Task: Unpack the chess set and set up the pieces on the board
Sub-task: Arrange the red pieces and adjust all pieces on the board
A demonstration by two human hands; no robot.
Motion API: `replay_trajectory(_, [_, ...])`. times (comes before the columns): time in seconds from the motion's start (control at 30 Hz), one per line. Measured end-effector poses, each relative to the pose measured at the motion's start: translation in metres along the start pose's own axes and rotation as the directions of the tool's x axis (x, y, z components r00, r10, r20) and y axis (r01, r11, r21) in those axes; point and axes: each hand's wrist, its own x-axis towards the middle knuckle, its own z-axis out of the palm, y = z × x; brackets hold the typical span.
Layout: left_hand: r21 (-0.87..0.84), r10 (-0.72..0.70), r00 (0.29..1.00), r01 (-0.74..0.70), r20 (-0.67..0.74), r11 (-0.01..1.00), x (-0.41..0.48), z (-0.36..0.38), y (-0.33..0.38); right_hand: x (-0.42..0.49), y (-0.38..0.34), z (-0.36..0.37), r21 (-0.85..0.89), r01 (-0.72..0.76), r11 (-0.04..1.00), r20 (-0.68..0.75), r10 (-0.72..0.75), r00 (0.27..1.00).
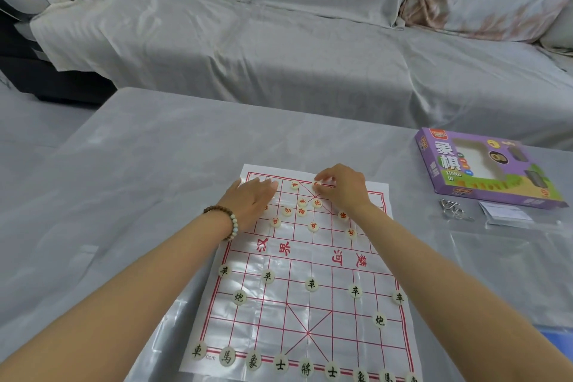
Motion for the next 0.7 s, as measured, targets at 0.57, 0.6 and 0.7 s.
replay_trajectory(0.57, [0.399,0.041,0.996,-0.069,0.078,0.914,-0.043,0.015,-0.005,-0.042,0.001,-0.013,-0.199,0.161,0.967,0.073,-0.149,0.986])
replay_trajectory(0.6, [0.394,0.039,0.996,-0.067,0.078,0.917,-0.044,0.016,-0.003,-0.042,0.001,-0.012,-0.196,0.150,0.969,0.062,-0.140,0.988])
replay_trajectory(0.7, [0.348,0.003,0.995,-0.037,0.098,0.937,-0.040,0.018,0.006,-0.043,-0.001,-0.008,-0.199,0.141,0.970,0.042,-0.136,0.990])
